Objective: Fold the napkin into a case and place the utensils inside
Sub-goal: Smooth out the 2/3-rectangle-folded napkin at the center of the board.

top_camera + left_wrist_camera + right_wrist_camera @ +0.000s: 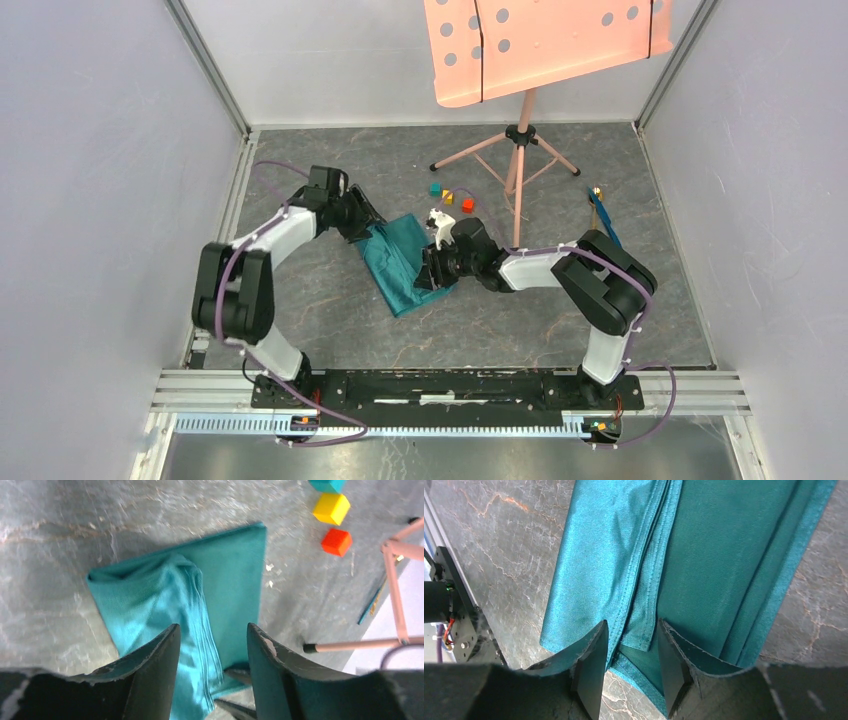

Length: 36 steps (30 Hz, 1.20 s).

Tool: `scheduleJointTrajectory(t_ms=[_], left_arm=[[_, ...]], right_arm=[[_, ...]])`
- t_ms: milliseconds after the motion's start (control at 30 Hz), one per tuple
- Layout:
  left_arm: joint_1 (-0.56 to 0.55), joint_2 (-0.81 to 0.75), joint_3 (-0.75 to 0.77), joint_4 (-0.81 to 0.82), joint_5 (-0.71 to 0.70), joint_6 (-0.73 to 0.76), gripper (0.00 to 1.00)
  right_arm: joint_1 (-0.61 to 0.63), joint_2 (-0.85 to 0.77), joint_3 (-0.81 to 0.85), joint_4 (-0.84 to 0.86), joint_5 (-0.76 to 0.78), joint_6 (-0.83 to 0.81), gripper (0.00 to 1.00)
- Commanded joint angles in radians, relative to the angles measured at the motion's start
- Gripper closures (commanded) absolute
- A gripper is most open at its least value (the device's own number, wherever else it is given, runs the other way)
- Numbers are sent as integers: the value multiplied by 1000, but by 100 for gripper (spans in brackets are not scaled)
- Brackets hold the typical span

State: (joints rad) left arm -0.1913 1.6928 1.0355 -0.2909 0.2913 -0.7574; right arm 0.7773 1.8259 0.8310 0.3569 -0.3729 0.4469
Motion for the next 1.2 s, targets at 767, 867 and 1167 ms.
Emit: scheduleJointTrajectory(t_ms=[767, 867, 1167], left_arm=[[-202, -440, -552, 85, -44, -134, 56], [-204, -479, -576, 82, -47, -146, 55], [-212, -519, -633, 115, 9, -174, 50]], right_arm=[[4, 21, -61, 159, -105, 132, 79], [-1, -2, -31, 89, -77, 78, 74], [-24, 15, 45, -9, -49, 11, 61]])
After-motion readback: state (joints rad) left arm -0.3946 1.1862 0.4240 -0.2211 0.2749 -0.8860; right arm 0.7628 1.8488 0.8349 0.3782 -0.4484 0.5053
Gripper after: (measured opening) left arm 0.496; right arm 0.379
